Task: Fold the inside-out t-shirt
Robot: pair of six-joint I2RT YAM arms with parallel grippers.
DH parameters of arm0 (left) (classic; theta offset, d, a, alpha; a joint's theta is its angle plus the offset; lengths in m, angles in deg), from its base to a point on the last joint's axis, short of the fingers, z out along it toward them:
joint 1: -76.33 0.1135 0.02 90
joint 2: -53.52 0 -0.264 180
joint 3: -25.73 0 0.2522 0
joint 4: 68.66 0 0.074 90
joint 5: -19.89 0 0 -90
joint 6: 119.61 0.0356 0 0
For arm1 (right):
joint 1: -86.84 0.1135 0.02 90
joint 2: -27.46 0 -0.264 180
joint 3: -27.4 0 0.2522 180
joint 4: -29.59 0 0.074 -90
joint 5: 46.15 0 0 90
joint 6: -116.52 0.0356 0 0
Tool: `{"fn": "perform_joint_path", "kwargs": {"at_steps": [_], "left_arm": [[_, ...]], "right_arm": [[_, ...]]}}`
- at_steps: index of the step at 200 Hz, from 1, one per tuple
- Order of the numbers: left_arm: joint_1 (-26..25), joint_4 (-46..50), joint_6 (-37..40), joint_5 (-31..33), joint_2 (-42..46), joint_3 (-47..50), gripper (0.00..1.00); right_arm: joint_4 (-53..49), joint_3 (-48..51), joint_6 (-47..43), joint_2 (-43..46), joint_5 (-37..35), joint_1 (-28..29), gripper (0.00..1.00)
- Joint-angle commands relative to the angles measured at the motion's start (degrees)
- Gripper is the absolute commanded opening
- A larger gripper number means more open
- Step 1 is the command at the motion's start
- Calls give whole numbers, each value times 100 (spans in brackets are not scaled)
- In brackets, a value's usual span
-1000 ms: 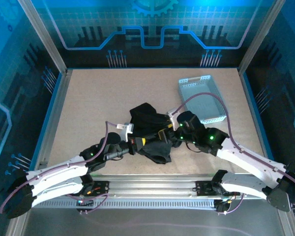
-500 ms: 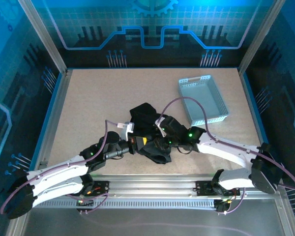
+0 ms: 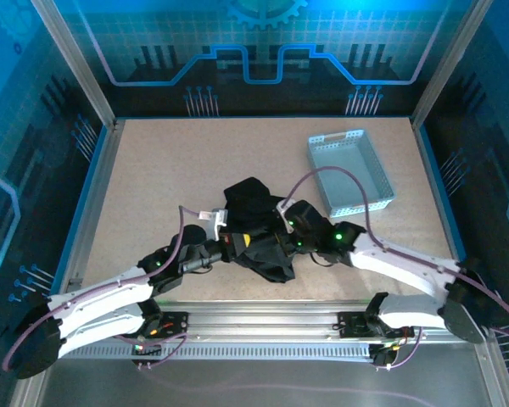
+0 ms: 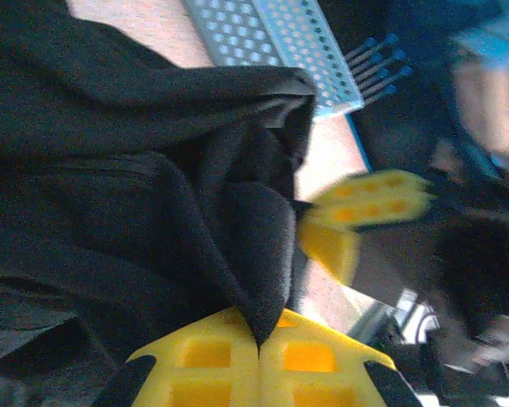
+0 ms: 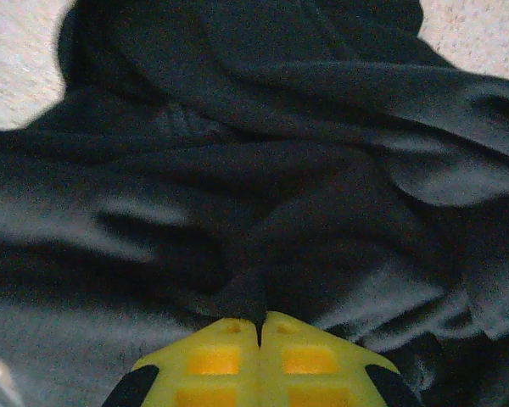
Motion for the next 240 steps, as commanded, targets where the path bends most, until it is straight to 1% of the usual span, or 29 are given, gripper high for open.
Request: {"fn": "perform_joint_path", "kwargs": {"at_steps": [1, 19, 30, 43, 64, 88, 92, 101, 117, 123, 136, 154, 178, 199, 224, 240], "left_arm": [[413, 472, -629, 208, -249, 175, 0], [633, 208, -830, -37, -446, 361, 0], [662, 90, -850, -95, -564, 398, 0], [679, 0, -819, -210, -740, 327, 0], [675, -126, -758, -452, -1042, 184, 1], [676, -305, -736, -572, -1165, 182, 4], [677, -278, -720, -571, -1176, 175, 4], [680, -244, -673, -598, -1176, 171, 6], [648, -235, -581, -703, -1168, 155, 7], [629, -237, -543, -734, -1158, 154, 8], [561, -183, -456, -726, -1093, 131, 8], [434, -107, -338, -642, -984, 83, 9], [335, -142, -261, -610, -910, 50, 10], [312, -162, -236, -605, -888, 49, 10], [304, -141, -222, -617, -854, 49, 10], [310, -165, -226, -631, -841, 54, 10]], "right_arm": [[169, 549, 211, 685, -23, 79, 0], [17, 1042, 565, 977, -59, 216, 0], [-36, 1280, 746, 977, -26, 323, 0], [-70, 1433, 919, 870, -70, 580, 0], [-340, 1302, 1052, 562, -268, 926, 0], [-651, 1038, 963, 472, -396, 993, 0], [-702, 987, 921, 509, -411, 993, 5], [-847, 834, 831, 644, -450, 997, 18], [-1055, 494, 618, 900, -435, 993, 29], [-1116, 368, 571, 959, -436, 995, 33], [-1189, 112, 514, 944, -412, 990, 36], [-1227, -182, 535, 600, -354, 997, 42], [-1074, -446, 560, -1, -322, 1053, 43], [-943, -567, 650, -389, -404, 1013, 41], [-1007, -564, 761, -748, -447, 872, 40], [-924, -568, 765, -891, -354, 817, 39]]}}
